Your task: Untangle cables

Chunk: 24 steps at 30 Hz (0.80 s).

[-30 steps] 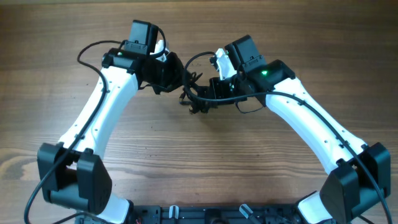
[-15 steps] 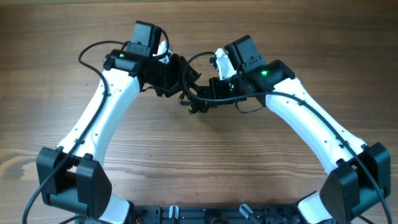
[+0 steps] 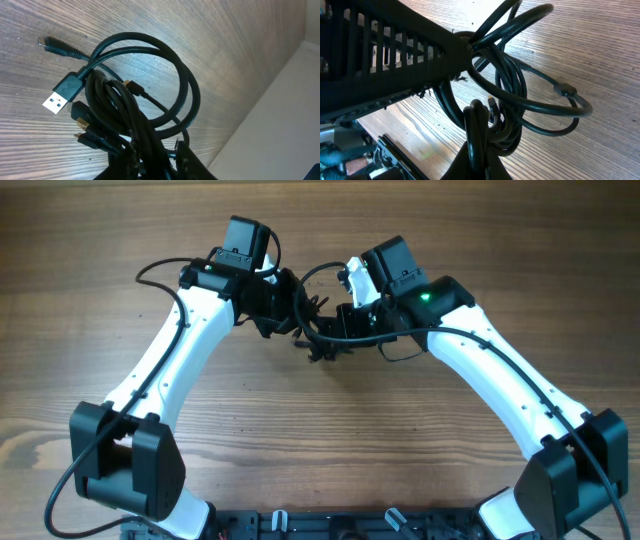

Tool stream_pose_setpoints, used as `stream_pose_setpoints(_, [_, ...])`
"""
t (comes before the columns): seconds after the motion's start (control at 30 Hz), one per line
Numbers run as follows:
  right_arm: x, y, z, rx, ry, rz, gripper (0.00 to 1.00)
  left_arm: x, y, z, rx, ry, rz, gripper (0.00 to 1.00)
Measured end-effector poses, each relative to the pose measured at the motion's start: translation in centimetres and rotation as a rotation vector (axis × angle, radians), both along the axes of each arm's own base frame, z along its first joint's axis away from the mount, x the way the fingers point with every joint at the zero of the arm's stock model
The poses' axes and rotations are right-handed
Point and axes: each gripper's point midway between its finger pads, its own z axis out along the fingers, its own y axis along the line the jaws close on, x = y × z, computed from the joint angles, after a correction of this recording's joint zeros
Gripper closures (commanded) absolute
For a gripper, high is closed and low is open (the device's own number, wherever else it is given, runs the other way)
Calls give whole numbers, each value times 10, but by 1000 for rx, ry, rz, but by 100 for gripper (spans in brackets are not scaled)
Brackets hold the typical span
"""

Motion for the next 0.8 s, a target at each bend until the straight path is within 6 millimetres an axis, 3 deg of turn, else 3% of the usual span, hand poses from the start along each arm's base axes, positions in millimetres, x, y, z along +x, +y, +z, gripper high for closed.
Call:
stream_pose_setpoints(0.07, [0,0,0,1,2,-3,95,1,-1,1,-6,-3,5,96])
stream_pose_setpoints(0.3, [3,-7,-4,-33,25,-69,95,5,-6,7,-52,-22,-12,96])
stream_pose_setpoints(0.53, [5,-8,-5,-34,41,-113,95,4,13,18,-153,-19,-56,96])
stream_pose_setpoints(0.8, [12,-4,0,-15,20,-120,95,1,33,58,-381,-99,-127,96])
